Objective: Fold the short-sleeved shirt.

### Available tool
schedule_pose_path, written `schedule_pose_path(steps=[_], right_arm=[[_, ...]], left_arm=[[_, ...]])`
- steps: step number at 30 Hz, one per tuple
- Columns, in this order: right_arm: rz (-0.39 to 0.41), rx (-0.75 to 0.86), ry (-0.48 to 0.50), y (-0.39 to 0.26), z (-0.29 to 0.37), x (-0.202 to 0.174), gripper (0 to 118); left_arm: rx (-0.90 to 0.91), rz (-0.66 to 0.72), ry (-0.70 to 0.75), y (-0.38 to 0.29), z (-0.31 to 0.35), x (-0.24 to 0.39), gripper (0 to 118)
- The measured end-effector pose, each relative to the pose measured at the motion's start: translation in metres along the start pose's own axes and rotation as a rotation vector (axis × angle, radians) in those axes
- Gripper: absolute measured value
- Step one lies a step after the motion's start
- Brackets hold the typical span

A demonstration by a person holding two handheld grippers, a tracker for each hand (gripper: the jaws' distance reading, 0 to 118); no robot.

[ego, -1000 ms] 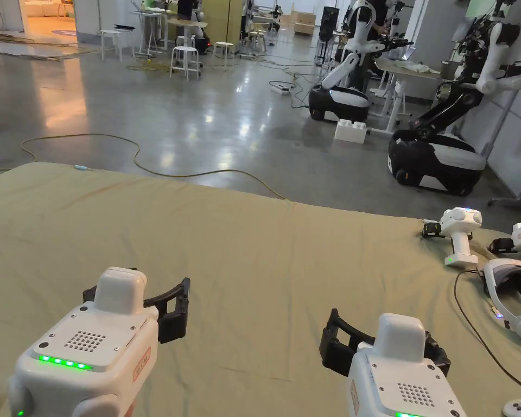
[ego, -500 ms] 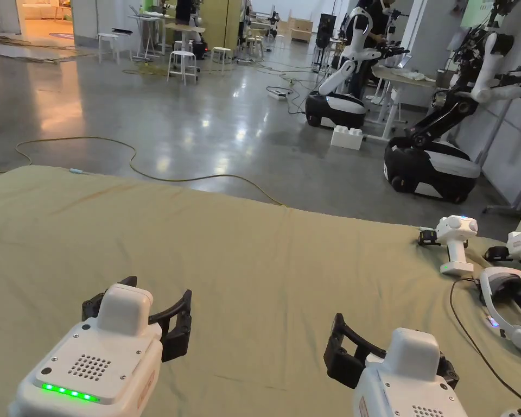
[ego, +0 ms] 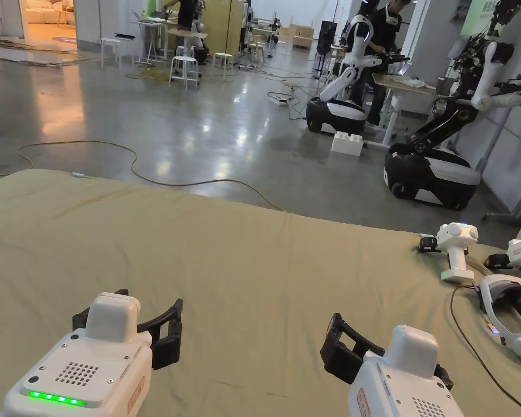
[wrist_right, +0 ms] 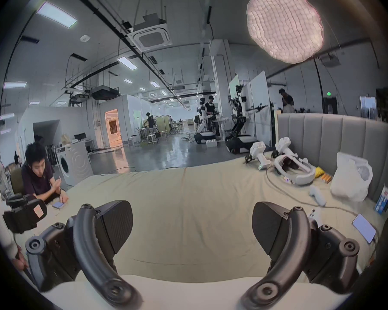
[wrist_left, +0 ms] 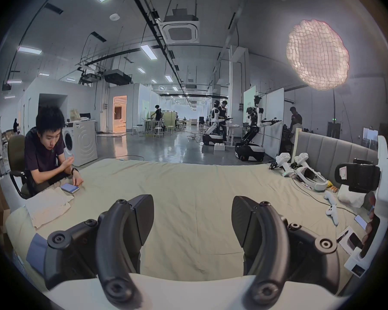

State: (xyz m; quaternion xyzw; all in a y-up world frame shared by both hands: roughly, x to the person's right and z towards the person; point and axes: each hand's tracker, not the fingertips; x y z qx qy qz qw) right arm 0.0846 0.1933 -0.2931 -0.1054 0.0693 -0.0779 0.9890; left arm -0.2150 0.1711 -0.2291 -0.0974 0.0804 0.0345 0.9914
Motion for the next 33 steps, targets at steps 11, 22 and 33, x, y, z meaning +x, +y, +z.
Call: schedule_pose_path(steps=[11, 22, 33], right_arm=[[-0.051, -0.109, -0.149, 0.010, -0.013, 0.003, 109], [0.024, -0.111, -0.182, 0.012, -0.016, -0.003, 109], [0.082, -0.081, -0.182, 0.007, -0.011, -0.011, 109]], left_arm=[[0.024, 0.062, -0.027, 0.003, 0.003, -0.009, 78], [0.065, 0.003, 0.013, 0.005, -0.001, -0.001, 87], [0.079, 0.035, 0.027, 0.003, -0.001, -0.001, 87]])
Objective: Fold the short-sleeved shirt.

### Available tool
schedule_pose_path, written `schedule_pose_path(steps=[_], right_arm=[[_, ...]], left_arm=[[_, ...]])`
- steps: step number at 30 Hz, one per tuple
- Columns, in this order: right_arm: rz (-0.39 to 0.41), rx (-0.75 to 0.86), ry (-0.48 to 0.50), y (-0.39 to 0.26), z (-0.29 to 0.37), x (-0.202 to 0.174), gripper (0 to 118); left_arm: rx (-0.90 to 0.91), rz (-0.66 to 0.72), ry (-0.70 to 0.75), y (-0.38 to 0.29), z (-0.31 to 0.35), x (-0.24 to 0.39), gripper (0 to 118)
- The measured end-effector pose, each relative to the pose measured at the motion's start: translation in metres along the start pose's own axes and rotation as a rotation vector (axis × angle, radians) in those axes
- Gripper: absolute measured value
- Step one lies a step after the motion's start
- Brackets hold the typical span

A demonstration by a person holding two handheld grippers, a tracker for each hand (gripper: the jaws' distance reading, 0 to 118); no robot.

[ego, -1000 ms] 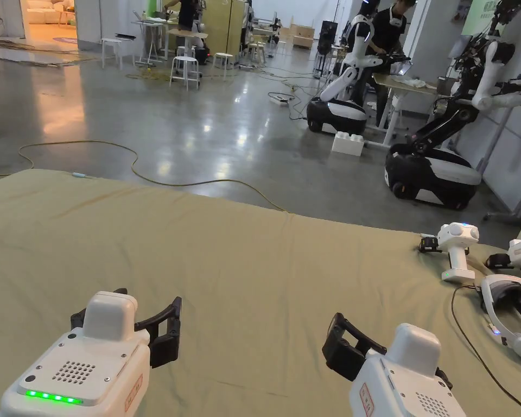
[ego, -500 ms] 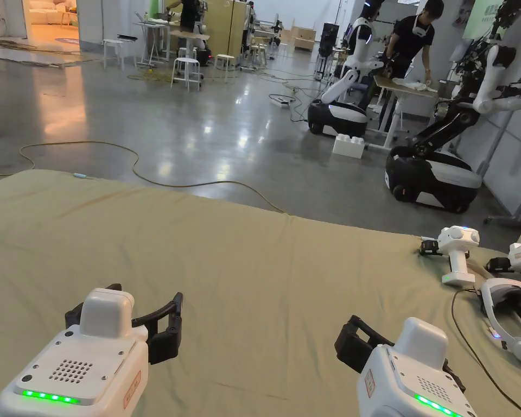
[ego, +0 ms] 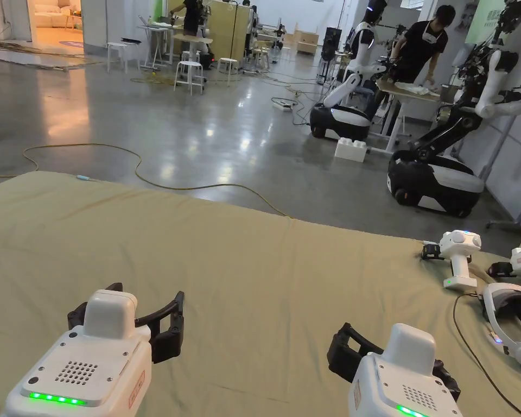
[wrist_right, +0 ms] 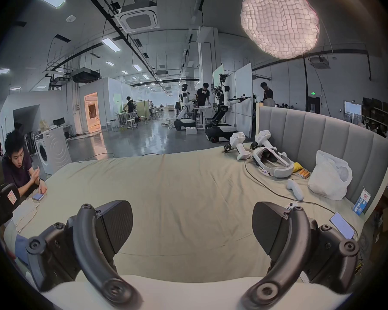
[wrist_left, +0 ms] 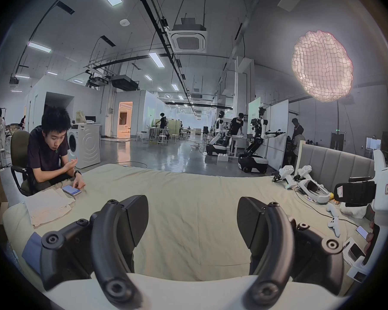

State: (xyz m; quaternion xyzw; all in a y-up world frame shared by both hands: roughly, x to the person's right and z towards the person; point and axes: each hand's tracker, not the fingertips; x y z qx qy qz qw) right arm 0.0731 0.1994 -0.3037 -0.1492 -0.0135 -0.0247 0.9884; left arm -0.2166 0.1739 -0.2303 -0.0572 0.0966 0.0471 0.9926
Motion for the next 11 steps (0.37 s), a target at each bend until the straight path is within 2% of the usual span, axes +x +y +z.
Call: schedule_pose_path(steps=[4, 7, 11], right_arm=[[0.003, 0.003, 0.022, 0.0004, 0.0007, -0.0005, 109], [-0.032, 0.014, 0.044, 0.0006, 0.0024, 0.0032, 109], [-0.006, -0.007, 0.039, 0.0032, 0.0013, 0.0038, 109]], left_arm=[[0.006, -0.010, 0.004, -0.0002, -0.0012, -0.0024, 87], [0.013, -0.005, -0.007, 0.0010, -0.0012, -0.0050, 87], [0.034, 0.013, -0.021, 0.0024, -0.0004, -0.0070, 87]])
